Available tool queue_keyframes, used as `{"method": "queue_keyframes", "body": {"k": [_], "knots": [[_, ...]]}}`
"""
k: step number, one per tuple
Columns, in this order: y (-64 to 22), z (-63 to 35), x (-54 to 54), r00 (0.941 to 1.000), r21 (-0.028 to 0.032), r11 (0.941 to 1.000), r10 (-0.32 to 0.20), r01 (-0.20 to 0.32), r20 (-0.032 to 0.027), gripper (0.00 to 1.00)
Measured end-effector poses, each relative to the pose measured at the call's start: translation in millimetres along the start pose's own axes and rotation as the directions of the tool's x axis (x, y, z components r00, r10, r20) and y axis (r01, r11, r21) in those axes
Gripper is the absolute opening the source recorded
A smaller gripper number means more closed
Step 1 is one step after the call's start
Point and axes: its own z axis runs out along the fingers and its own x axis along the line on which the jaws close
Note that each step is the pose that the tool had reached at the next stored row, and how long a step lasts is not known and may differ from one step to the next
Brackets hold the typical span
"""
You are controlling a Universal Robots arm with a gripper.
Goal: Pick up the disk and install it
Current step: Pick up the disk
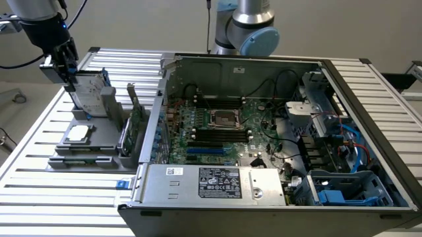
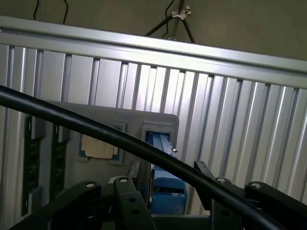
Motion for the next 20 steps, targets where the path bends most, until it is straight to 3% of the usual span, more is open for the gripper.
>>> {"method": "queue_keyframes", "body": {"k": [5,9,20], "knots": [[0.0,0.0,0.1,1.0,0.0003,1.0,0.007,-0.007,0.0028,0.54],[0.0,0.0,0.1,0.9999,0.0004,1.0,0.01,-0.01,0.0039,0.35],[0.0,0.0,0.2,0.9997,0.0015,0.9998,0.021,-0.021,0.0138,0.35]]}}
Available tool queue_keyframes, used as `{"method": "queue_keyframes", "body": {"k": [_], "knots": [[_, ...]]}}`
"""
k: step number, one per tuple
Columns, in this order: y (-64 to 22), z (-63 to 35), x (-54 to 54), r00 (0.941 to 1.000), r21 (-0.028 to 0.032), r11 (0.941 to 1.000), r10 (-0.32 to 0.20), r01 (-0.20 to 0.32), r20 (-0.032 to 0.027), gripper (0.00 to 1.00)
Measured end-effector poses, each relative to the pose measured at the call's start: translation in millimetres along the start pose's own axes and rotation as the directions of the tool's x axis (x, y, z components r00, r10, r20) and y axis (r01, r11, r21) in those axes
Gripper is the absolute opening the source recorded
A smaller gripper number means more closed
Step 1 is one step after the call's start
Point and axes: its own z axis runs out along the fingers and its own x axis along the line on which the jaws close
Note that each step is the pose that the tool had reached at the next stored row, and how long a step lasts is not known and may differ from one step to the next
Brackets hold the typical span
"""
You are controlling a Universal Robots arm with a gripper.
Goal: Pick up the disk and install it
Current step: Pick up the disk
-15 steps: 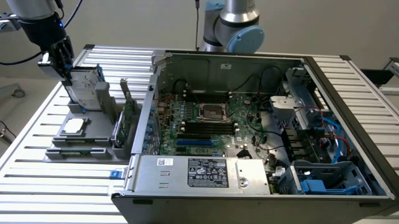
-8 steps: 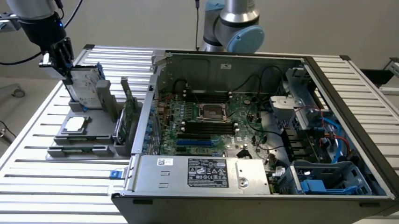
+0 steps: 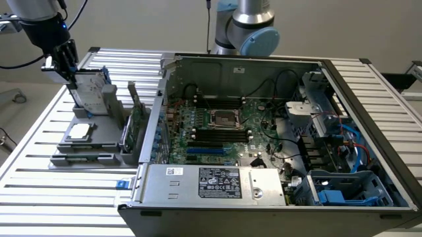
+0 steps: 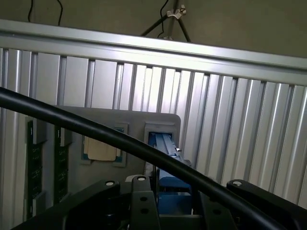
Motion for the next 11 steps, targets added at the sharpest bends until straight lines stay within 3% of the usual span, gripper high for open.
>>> {"method": "queue_keyframes", "body": {"k": [11], "knots": [[0.0,0.0,0.0,1.0,0.0015,1.0,0.004,-0.004,0.0063,0.33]]}}
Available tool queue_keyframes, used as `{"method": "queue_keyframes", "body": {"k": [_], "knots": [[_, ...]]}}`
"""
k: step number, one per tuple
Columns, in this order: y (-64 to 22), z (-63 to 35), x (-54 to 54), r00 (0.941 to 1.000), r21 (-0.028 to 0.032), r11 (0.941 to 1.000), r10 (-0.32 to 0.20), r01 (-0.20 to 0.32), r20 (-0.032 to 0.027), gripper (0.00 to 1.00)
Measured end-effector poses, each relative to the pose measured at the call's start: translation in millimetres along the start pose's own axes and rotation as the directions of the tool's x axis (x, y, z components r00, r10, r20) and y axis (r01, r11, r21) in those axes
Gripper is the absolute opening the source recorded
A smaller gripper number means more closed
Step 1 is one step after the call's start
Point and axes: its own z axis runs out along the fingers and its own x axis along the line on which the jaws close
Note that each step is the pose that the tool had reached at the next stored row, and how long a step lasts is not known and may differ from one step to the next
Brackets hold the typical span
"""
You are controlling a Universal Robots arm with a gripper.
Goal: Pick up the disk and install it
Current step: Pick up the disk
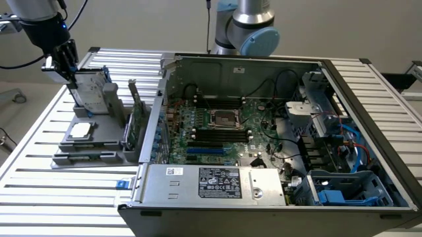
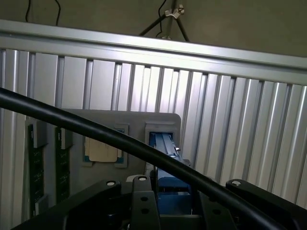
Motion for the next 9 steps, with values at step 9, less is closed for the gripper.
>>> {"method": "queue_keyframes", "body": {"k": [9], "knots": [[0.0,0.0,0.0,0.9999,0.0018,0.9999,0.013,-0.013,0.001,0.33]]}}
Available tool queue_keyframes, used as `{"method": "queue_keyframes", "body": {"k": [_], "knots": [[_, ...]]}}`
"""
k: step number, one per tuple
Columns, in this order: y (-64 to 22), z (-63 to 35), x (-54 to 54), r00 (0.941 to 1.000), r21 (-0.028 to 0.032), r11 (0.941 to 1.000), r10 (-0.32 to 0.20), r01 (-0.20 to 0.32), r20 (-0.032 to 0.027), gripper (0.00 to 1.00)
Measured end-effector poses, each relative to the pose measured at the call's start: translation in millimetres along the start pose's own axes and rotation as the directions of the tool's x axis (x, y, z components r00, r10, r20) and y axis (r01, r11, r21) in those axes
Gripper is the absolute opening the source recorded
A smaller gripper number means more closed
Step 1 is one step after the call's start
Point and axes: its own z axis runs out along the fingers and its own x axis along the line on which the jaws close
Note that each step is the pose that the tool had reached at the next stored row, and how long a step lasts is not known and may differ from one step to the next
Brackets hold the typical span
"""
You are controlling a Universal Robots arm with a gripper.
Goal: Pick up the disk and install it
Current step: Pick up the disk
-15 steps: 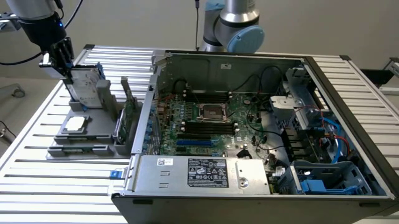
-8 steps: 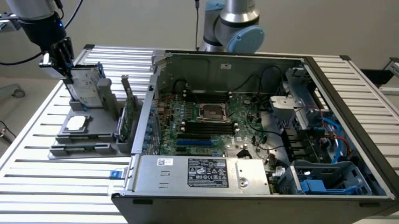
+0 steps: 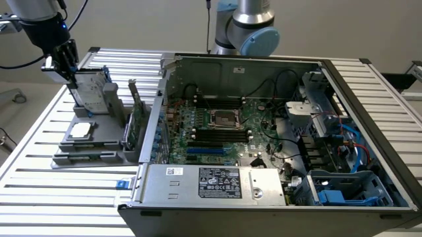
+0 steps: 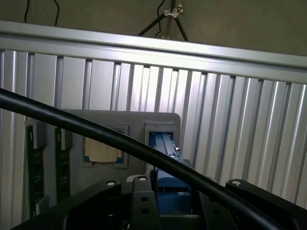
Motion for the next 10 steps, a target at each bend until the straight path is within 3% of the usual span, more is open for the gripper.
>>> {"method": "queue_keyframes", "body": {"k": [10], "knots": [[0.0,0.0,0.0,0.9993,0.0037,0.9993,0.037,-0.037,0.0001,0.33]]}}
